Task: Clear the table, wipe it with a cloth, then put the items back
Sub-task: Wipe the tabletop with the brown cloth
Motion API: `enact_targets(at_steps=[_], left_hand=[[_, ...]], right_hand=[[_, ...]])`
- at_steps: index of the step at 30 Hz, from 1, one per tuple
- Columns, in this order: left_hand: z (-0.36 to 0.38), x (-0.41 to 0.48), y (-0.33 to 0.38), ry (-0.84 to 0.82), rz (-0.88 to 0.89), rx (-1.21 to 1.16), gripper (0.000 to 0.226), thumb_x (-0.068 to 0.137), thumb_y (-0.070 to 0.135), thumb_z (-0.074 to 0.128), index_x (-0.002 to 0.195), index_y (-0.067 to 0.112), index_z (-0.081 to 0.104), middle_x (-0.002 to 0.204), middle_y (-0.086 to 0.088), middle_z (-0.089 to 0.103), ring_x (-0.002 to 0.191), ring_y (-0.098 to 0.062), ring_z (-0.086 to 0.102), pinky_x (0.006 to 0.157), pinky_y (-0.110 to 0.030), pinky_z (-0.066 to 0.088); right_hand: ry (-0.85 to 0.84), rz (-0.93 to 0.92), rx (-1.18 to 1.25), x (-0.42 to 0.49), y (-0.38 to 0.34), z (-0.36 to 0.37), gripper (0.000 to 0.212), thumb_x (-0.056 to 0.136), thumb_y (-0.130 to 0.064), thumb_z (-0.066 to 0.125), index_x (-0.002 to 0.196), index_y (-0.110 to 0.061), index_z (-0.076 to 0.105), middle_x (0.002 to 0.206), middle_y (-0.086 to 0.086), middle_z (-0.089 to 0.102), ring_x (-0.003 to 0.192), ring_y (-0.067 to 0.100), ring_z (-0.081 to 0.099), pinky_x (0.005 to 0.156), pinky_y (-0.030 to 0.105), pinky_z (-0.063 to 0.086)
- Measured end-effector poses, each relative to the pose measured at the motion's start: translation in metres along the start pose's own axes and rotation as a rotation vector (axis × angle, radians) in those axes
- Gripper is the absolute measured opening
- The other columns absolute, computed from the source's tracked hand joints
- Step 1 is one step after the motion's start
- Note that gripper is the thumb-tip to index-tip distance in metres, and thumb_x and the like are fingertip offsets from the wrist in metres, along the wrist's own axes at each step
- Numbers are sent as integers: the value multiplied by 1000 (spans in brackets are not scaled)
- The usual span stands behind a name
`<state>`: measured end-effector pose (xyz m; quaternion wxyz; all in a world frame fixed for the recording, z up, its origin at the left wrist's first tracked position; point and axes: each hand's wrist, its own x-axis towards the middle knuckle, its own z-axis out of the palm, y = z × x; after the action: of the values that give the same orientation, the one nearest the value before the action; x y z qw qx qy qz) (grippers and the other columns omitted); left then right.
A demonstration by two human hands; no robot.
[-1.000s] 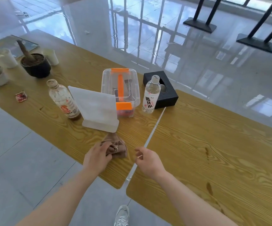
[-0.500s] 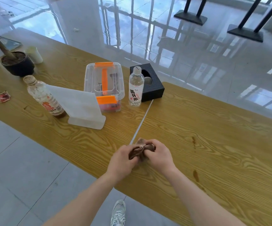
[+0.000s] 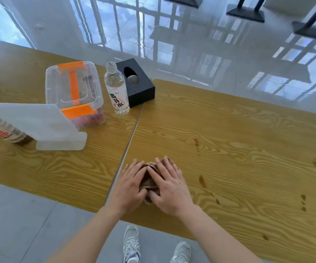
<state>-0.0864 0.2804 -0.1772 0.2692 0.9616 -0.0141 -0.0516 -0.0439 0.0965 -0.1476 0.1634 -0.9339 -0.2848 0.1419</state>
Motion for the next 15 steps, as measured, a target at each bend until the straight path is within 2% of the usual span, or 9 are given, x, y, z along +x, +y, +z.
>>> enact_targets(at_steps=[2, 5, 8, 11, 15], left_hand=[[-2, -5, -13, -9, 66, -36, 80, 76, 33, 38, 155, 17, 34, 163, 1, 28, 154, -10, 7, 126, -35, 6], [0, -5, -21, -8, 118, 15, 74, 86, 34, 39, 157, 18, 29, 164, -1, 25, 154, -9, 6, 125, -33, 5], [13, 5, -3, -22, 177, 181, 64, 100, 53, 28, 156, 21, 32, 165, -2, 22, 155, -16, 6, 124, -41, 6], [31, 19, 34, -84, 216, 274, 71, 100, 62, 13, 157, 23, 30, 166, -5, 17, 155, -21, 2, 123, -47, 6], [62, 28, 72, -99, 117, 371, 75, 97, 66, 21, 158, 22, 25, 167, -12, 13, 155, -30, -2, 122, -55, 0]], right_hand=[[11, -10, -90, -2, 2, 14, 69, 91, -65, 39, 154, -42, 25, 167, -7, 10, 154, 19, -4, 123, 44, 4], [120, 26, -120, -30, 10, 29, 54, 98, -54, 42, 148, -34, 43, 163, -3, 27, 153, 23, 14, 121, 47, 20], [212, 70, -149, -73, 25, 39, 49, 102, -52, 43, 145, -29, 50, 161, 1, 33, 152, 25, 21, 118, 48, 29], [262, 175, -177, -109, 53, 36, 49, 102, -50, 45, 144, -25, 52, 160, 3, 34, 151, 25, 22, 117, 50, 32], [331, 318, -163, -148, 102, 29, 50, 97, -43, 53, 143, -21, 54, 159, 6, 35, 150, 26, 25, 115, 53, 33]])
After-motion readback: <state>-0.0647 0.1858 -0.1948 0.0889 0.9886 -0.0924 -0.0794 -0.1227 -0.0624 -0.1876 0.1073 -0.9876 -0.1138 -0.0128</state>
